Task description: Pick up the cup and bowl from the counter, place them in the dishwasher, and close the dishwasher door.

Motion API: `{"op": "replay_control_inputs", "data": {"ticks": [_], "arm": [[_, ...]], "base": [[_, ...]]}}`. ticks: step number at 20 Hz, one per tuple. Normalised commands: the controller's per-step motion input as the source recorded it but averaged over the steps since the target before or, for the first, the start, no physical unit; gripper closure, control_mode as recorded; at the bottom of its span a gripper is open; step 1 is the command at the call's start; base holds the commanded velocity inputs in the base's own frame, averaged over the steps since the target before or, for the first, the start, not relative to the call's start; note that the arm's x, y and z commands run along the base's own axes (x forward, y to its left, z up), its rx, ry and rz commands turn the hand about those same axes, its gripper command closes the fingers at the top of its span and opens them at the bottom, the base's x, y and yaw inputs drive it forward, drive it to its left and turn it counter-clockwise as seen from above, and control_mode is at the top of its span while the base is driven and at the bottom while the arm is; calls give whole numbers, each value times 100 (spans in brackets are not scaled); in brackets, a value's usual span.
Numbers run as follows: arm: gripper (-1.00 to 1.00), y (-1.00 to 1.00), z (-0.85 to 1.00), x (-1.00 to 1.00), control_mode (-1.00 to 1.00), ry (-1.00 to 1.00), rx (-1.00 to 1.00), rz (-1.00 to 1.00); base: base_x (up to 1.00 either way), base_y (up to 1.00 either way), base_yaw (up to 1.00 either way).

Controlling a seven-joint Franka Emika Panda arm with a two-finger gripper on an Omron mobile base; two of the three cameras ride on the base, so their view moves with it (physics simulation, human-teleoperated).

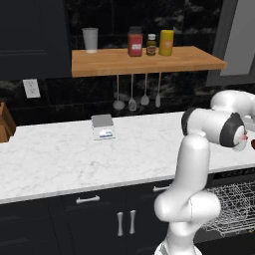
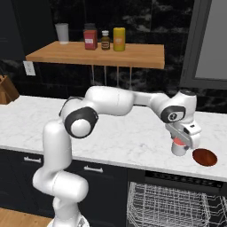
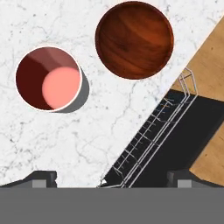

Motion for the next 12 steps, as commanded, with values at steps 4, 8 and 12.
{"op": "replay_control_inputs", "data": {"ticks": [4,8,12], "arm": [[-100,-17,-18,56,-100,0,1,-5],[-100,-10,-16,64,-100,0,6,-11],[-100,-9,-21,29,-100,1,7,-8]], "base": [[0,0,0],[0,0,0],[0,0,0]]}}
